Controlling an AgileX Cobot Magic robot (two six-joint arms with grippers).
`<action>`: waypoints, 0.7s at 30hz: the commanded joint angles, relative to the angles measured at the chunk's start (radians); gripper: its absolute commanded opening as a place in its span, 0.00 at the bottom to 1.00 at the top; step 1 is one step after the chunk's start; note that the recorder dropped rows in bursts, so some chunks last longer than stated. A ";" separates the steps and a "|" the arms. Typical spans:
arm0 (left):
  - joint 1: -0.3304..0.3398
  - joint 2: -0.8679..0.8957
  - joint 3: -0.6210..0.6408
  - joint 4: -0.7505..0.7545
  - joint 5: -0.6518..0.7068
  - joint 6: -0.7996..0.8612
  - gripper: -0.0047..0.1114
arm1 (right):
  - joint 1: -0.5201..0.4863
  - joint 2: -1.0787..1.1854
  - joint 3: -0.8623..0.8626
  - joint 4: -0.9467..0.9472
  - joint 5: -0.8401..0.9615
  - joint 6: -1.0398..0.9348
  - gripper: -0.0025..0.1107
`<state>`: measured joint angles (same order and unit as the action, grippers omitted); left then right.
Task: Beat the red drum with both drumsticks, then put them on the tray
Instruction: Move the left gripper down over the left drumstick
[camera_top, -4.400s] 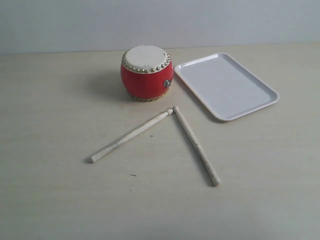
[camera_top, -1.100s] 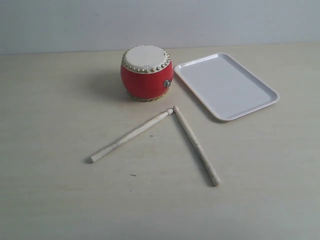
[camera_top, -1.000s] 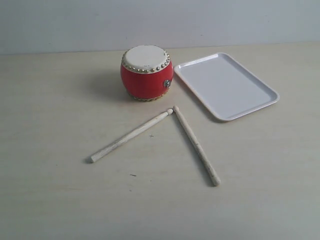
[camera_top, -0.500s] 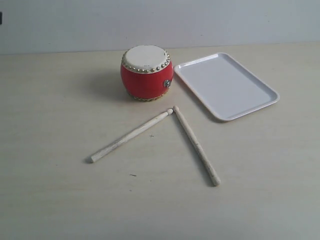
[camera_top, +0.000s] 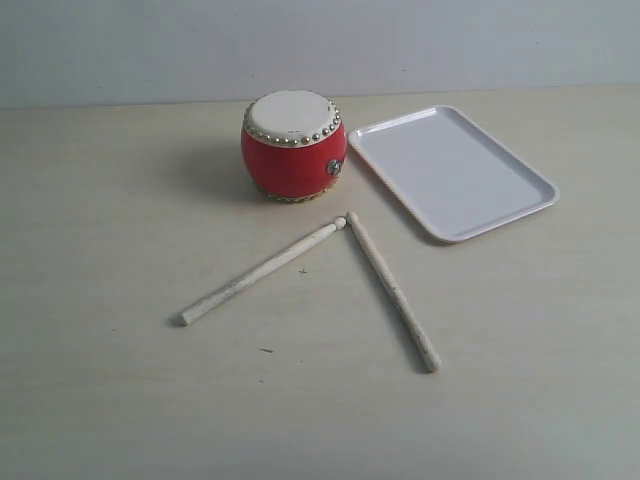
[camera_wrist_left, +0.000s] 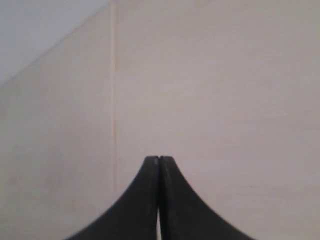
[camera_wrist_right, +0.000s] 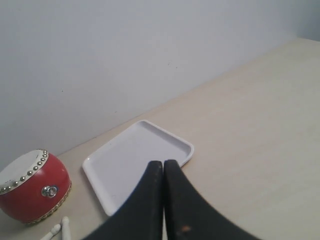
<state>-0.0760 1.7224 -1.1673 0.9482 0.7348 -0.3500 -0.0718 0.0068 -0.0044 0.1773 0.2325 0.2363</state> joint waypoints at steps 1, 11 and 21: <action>-0.097 0.017 -0.079 -0.305 0.133 0.342 0.04 | -0.003 -0.007 0.004 0.000 -0.004 -0.009 0.02; -0.192 0.023 -0.176 -0.581 0.228 0.503 0.04 | -0.003 -0.007 0.004 0.000 -0.002 -0.009 0.02; -0.281 0.025 -0.196 -1.175 0.401 1.043 0.11 | -0.003 -0.007 0.004 0.000 0.000 -0.007 0.02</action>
<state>-0.3157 1.7450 -1.3533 -0.2037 1.0981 0.6702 -0.0718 0.0068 -0.0044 0.1773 0.2325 0.2363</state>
